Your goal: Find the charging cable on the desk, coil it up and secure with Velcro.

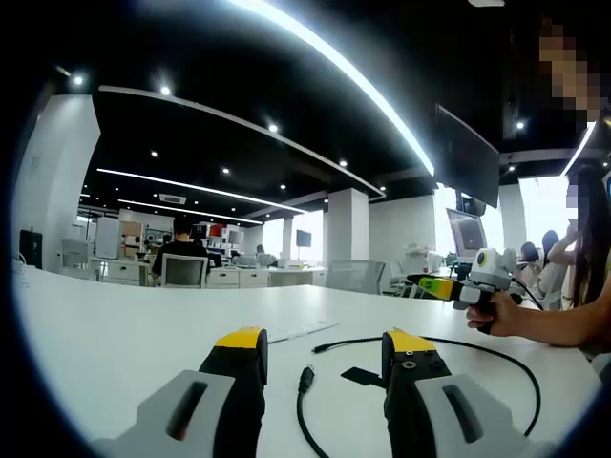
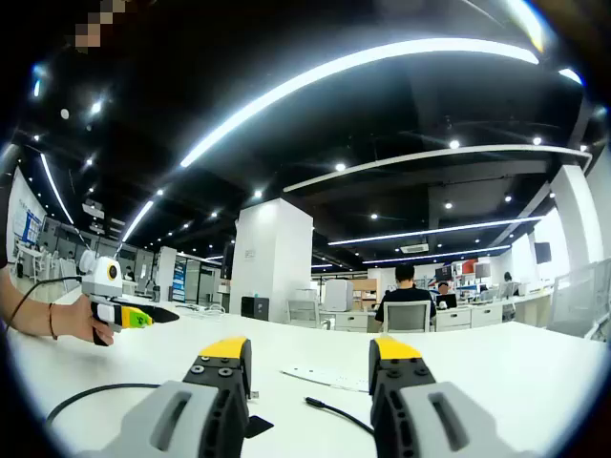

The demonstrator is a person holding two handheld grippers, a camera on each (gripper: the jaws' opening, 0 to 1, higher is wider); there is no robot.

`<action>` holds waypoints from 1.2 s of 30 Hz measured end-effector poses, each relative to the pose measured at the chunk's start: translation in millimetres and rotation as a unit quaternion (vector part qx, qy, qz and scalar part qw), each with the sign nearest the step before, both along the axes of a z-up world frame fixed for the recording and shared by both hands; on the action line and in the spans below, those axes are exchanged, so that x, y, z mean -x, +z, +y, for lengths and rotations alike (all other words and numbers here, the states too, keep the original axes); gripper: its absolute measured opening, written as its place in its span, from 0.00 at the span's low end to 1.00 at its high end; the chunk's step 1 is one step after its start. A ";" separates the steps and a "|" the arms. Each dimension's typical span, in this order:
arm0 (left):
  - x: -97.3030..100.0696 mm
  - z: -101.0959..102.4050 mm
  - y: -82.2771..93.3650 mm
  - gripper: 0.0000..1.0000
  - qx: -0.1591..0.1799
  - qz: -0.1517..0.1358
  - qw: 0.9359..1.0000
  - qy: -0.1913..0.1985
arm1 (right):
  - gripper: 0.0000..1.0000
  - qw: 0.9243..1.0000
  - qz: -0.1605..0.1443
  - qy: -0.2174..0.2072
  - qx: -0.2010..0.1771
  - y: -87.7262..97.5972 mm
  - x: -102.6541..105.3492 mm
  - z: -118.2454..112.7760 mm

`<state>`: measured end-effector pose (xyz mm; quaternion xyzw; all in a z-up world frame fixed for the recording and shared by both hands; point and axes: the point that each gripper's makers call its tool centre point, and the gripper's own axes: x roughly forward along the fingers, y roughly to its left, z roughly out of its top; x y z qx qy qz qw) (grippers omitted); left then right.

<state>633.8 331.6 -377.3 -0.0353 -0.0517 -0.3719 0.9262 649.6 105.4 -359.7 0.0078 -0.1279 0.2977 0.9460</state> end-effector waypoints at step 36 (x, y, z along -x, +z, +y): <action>-3.3 6.6 -11.3 0.48 -0.050 -0.007 0.999 0.013 | 0.50 0.999 0.024 0.046 0.008 -9.9 5.5 17.0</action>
